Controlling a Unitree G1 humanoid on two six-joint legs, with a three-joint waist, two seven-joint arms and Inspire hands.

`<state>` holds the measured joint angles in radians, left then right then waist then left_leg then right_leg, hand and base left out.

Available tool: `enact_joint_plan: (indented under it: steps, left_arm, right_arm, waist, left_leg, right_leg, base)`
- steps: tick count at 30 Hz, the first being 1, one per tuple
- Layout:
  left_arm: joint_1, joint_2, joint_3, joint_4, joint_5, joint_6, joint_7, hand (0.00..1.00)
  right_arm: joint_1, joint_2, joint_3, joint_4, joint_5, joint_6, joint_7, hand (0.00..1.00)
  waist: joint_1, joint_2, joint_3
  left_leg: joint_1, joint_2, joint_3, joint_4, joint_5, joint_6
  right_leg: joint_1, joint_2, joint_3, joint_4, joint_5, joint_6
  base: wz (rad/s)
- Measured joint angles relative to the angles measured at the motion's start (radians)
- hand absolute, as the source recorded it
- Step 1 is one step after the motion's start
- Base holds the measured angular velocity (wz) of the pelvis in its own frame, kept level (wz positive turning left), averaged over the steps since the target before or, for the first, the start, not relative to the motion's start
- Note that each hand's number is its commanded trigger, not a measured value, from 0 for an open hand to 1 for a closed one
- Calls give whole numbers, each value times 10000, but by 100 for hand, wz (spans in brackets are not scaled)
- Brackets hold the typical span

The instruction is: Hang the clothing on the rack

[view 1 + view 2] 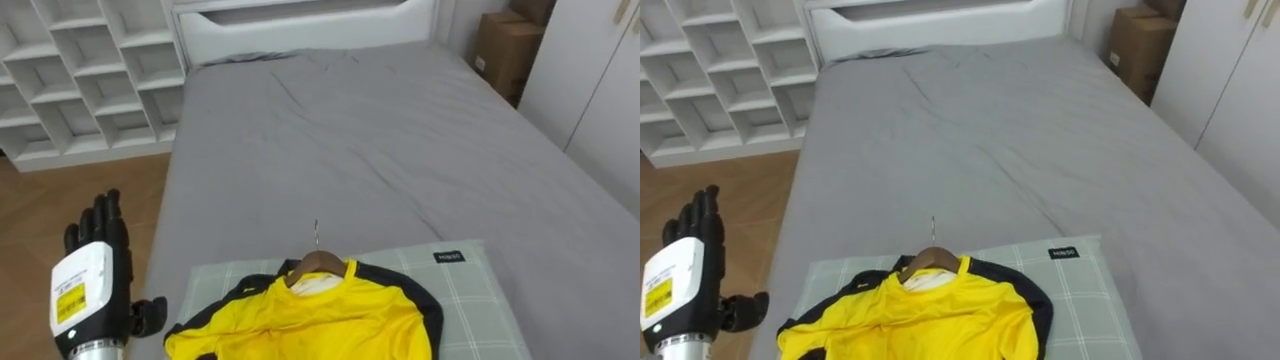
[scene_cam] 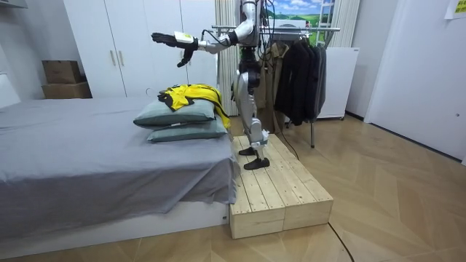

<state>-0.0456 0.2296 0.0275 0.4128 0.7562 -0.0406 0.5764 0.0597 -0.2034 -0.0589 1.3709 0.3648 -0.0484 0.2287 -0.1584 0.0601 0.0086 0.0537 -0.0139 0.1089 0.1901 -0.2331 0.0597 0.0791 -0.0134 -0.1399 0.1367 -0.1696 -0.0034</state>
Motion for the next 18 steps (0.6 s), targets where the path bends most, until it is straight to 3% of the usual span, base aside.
enact_joint_plan:
  steps: [4, 9, 15, 18]
  left_arm:
    - [-942, 196, -24, 862, -18, -8, 2, 0]
    - [-1871, 225, -162, 1391, -193, -63, 1, 0]
    - [-3244, 444, -893, 2223, -1212, -298, -240, 0]
    - [-3562, 649, -1101, 2673, -1243, -333, -519, 0]
  right_arm:
    - [-39, -54, 49, 46, 23, 66, 16, 0]
    - [-244, -110, 100, 62, 10, 65, 11, 0]
    - [-618, -156, 574, 244, -30, 59, -46, 0]
    - [-773, -174, 745, 268, -37, 53, -125, 0]
  waist:
    - [-17, -70, 17]
    - [-31, -59, 27]
    - [-39, -164, 95]
    - [-203, -187, 120]
  left_leg:
    - [-406, 5, 2, 24, 77, -16]
    - [-776, 37, 177, 81, 87, -20]
    - [-870, 30, 259, -1, 90, -14]
    - [-956, 53, -55, -47, 100, -4]
  right_leg:
    - [-393, -1, 4, 23, 24, -39]
    - [-869, 11, 142, 159, 28, -45]
    - [-1123, 14, 354, 177, 31, -49]
    - [-1364, 29, 293, 410, 23, -55]
  base:
    - [0]
    - [-9]
    - [-14]
    - [-13]
